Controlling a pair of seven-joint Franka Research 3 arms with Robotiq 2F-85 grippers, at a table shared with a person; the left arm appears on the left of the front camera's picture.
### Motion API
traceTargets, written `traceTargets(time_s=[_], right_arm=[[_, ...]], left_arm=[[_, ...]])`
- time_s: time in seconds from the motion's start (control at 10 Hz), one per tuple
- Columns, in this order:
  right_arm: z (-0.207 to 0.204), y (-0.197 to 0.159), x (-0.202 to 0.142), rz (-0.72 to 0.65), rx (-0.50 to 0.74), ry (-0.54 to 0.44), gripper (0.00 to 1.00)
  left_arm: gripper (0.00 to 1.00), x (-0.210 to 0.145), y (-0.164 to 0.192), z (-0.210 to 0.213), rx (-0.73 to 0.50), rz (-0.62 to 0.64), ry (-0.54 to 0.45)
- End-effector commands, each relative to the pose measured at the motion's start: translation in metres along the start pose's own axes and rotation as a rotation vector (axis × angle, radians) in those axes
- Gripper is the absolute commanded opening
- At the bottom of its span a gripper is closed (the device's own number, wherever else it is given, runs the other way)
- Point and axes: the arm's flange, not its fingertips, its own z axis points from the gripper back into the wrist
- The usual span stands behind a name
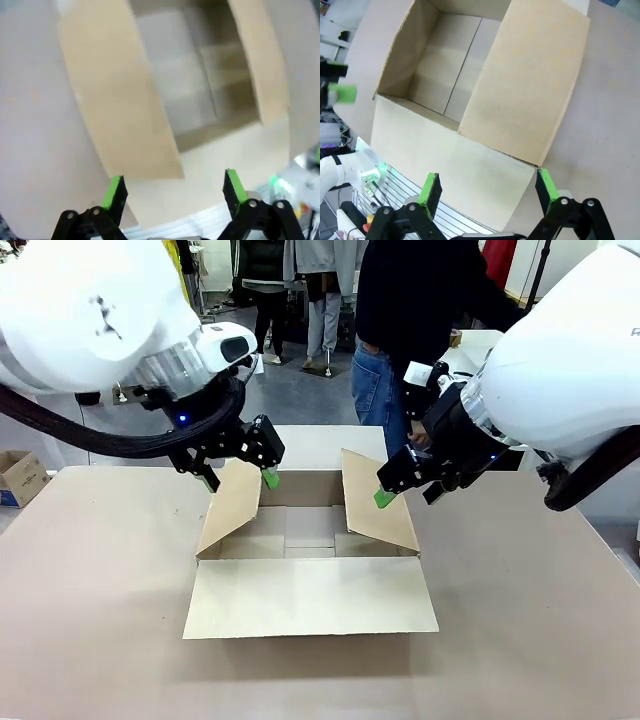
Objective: Pack the gift set into the box.
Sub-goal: Place both hands on the side flaps of the Package Box and spread them outward.
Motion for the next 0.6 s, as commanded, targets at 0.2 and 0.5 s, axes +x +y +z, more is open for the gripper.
traceTargets(time_s=[0.2, 0.5], right_arm=[[0.0, -0.001, 0.0, 0.011, -0.004, -0.012, 1.0], [0.0, -0.001, 0.0, 0.011, -0.004, -0.012, 1.0]], left_arm=[[1.0, 0.035, -0.042, -0.035, 0.315, 0.21, -0.099], [1.0, 0.065, -0.04, -0.071, 0.404, 0.236, -0.047]])
